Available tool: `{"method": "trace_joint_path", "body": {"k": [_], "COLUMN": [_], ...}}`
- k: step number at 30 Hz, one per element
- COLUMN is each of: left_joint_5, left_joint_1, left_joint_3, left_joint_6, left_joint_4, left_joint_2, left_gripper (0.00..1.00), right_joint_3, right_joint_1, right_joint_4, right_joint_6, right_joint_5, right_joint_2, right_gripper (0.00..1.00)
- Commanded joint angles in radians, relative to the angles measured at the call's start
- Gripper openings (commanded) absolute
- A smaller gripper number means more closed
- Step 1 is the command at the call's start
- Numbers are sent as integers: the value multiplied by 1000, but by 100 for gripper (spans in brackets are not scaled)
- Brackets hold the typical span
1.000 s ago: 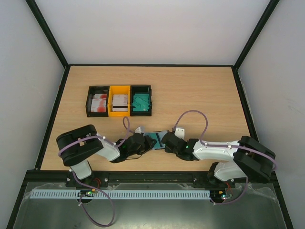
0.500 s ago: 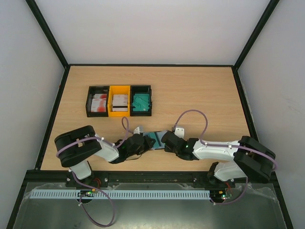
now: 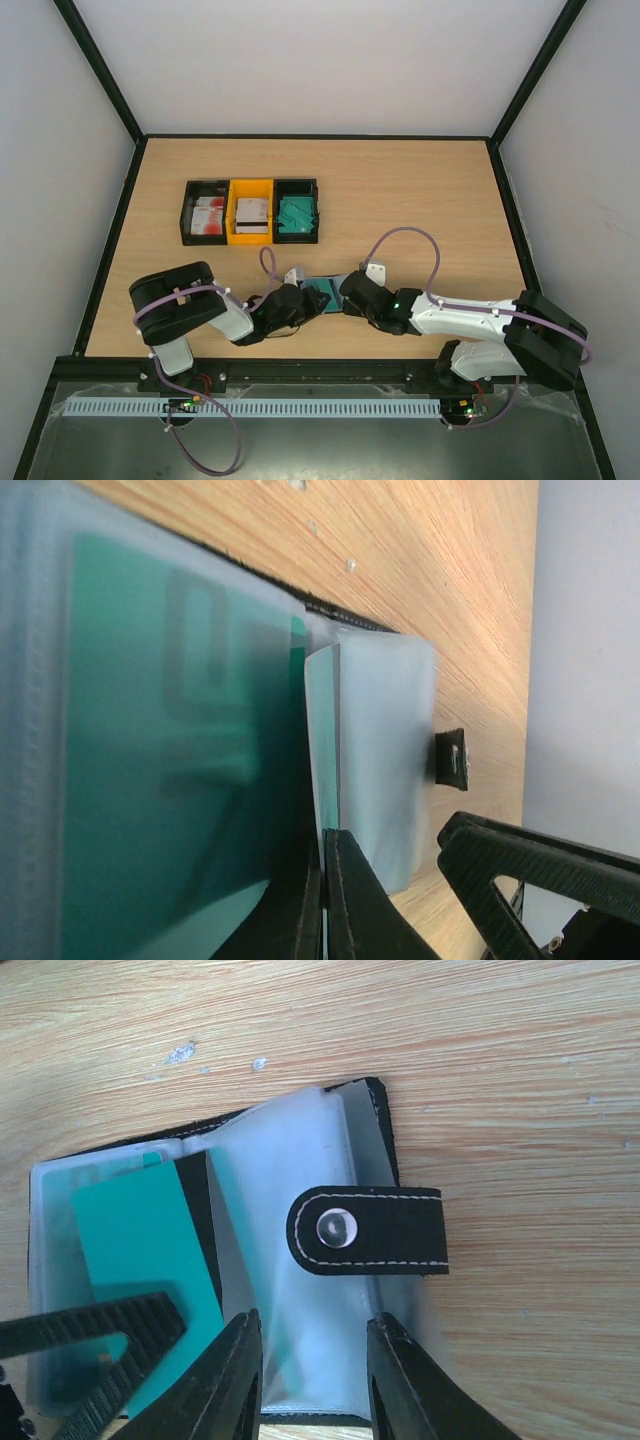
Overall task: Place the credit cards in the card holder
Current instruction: Insert the credit card into the card holder.
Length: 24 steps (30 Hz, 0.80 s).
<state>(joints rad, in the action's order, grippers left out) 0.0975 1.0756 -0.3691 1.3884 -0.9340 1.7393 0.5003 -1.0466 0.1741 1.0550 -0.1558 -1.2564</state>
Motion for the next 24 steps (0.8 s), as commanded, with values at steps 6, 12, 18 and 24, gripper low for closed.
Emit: {"method": "trace_joint_path", "body": {"k": [6, 12, 18, 24], "left_joint_5": [-47, -60, -18, 2], "left_joint_1": [40, 23, 17, 18], "left_joint_3": [26, -38, -52, -83], "left_joint_6": [54, -14, -49, -45], "left_joint_4": [7, 100, 241, 428], "left_joint_2": [63, 72, -1, -62], "left_gripper": [3, 10, 18, 31], "right_joint_3": [-23, -29, -37, -40], "right_joint_1": [-1, -1, 0, -1], "right_joint_4": [3, 5, 13, 8], "right_joint_6": [26, 26, 31, 30], "right_joint_5": [-29, -32, -45, -44], "right_joint_2": [33, 41, 67, 62], "right_gripper": [30, 32, 32, 33]}}
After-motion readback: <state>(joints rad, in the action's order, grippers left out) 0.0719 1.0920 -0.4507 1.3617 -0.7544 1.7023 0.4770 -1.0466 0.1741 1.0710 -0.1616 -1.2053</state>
